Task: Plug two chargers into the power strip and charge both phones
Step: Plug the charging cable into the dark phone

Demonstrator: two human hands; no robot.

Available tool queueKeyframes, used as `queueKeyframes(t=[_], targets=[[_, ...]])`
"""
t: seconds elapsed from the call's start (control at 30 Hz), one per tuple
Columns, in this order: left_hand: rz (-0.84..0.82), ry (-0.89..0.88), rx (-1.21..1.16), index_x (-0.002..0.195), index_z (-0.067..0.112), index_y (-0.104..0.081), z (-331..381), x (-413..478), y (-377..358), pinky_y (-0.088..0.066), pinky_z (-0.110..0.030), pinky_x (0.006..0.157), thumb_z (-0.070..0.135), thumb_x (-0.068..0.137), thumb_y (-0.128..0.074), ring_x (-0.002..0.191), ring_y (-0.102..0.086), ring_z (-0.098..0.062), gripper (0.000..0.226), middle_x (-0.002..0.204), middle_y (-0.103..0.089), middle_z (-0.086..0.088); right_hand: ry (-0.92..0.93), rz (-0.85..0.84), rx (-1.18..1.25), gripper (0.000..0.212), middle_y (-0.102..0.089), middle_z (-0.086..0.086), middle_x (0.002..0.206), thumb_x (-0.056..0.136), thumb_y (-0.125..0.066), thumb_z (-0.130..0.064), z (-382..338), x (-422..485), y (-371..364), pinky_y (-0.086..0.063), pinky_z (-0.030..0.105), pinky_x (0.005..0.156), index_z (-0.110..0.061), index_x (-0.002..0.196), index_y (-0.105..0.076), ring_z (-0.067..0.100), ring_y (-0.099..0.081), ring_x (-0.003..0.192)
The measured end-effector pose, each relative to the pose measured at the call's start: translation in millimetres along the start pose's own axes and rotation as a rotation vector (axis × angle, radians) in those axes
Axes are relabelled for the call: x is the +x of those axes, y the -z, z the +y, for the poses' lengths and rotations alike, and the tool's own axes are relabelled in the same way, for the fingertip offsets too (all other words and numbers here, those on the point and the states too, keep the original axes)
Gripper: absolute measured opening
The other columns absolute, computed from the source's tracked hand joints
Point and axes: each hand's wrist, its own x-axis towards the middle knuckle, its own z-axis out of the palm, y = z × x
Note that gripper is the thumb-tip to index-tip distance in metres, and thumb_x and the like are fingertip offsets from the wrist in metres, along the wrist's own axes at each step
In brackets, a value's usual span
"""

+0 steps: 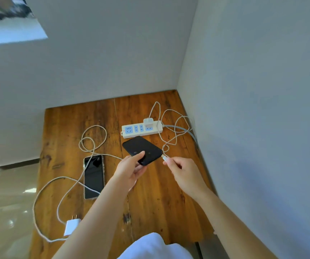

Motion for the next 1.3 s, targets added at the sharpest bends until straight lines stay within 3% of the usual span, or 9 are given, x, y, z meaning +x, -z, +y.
queueKeyframes(t=[0.07,0.2,0.43,0.57,0.67,0.77,0.9,1.07,1.3], targets=[[-0.031,-0.027,-0.035,0.120,0.007,-0.054,9.0,-13.1,-1.2,-0.054,-0.019,0.049,0.016,0.084,-0.070,0.076,-0.069,-0.017,0.041,0.107,-0.069,-0.016,0.030,-0.007,-0.012,0.027,-0.054,-0.014,0.047,0.095,-0.049,-0.037,-15.2,-4.5,-2.6,-0.033,0.008,0.042,-0.024,0.084,-0.070,0.001,-0.050,0.046],[-0.084,-0.058,-0.077,0.120,0.008,-0.055,21.2,-28.9,-1.2,-0.053,-0.019,0.062,0.017,0.084,-0.070,0.070,-0.067,-0.015,0.041,0.100,-0.067,-0.014,0.038,0.028,0.000,0.030,-0.064,0.001,0.062,0.092,-0.052,-0.041,-32.4,-7.9,-6.5,-0.046,0.021,0.056,-0.026,0.072,-0.069,0.011,-0.057,0.058],[-0.156,-0.104,-0.047,0.112,0.012,-0.056,21.3,-34.9,1.5,-0.050,-0.015,0.047,0.020,0.084,-0.070,0.062,-0.062,-0.015,0.033,0.101,-0.068,-0.018,0.012,0.086,0.047,0.032,-0.066,0.004,0.068,0.091,-0.053,-0.041,-33.8,-11.7,-11.4,-0.048,0.018,0.058,-0.021,0.074,-0.070,0.013,-0.059,0.064],[-0.137,-0.118,-0.006,0.108,0.015,-0.057,15.7,-32.4,2.7,-0.050,-0.015,0.047,0.022,0.083,-0.072,0.055,-0.063,-0.014,0.030,0.100,-0.069,-0.018,-0.015,0.113,0.054,0.031,-0.061,-0.004,0.057,0.090,-0.055,-0.041,-30.1,-14.3,-13.7,-0.045,0.016,0.051,-0.023,0.070,-0.069,0.009,-0.057,0.055],[-0.108,-0.143,0.037,0.110,0.014,-0.057,12.1,-29.9,2.9,-0.049,-0.015,0.046,0.023,0.083,-0.072,0.048,-0.062,-0.012,0.032,0.097,-0.069,-0.016,-0.008,0.140,0.012,0.032,-0.055,-0.008,0.047,0.090,-0.056,-0.041,-28.5,-15.7,-14.3,-0.036,0.007,0.041,-0.023,0.066,-0.069,0.003,-0.053,0.047],[-0.081,-0.173,0.066,0.111,0.015,-0.057,8.6,-28.7,0.5,-0.049,-0.015,0.046,0.023,0.083,-0.072,0.047,-0.063,-0.012,0.033,0.099,-0.070,-0.016,-0.007,0.152,-0.033,0.032,-0.056,-0.008,0.049,0.091,-0.056,-0.039,-28.9,-15.8,-14.8,-0.036,0.005,0.040,-0.023,0.066,-0.069,-0.003,-0.055,0.048],[-0.064,-0.210,0.064,0.116,0.015,-0.054,3.5,-29.9,-0.4,-0.047,-0.014,0.044,0.022,0.083,-0.072,0.048,-0.065,-0.011,0.038,0.101,-0.070,-0.017,-0.048,0.131,-0.057,0.033,-0.057,-0.008,0.051,0.091,-0.055,-0.038,-29.3,-17.3,-16.6,-0.034,0.006,0.041,-0.024,0.065,-0.068,-0.001,-0.056,0.048],[-0.057,-0.214,0.045,0.117,0.014,-0.053,-3.0,-32.7,5.1,-0.047,-0.013,0.043,0.020,0.084,-0.070,0.046,-0.065,-0.010,0.037,0.101,-0.069,-0.018,-0.092,0.098,-0.005,0.034,-0.060,-0.009,0.055,0.092,-0.055,-0.037,-28.5,-21.4,-17.6,-0.041,0.016,0.057,-0.027,0.061,-0.066,0.012,-0.060,0.061],[-0.088,-0.184,0.024,0.113,0.011,-0.055,-3.1,-34.1,9.5,-0.046,-0.013,0.041,0.020,0.084,-0.070,0.042,-0.061,-0.011,0.033,0.099,-0.069,-0.020,-0.036,0.050,0.002,0.033,-0.059,-0.006,0.054,0.091,-0.056,-0.035,-33.5,-23.4,-15.5,-0.046,0.020,0.058,-0.026,0.061,-0.067,0.011,-0.057,0.058]])
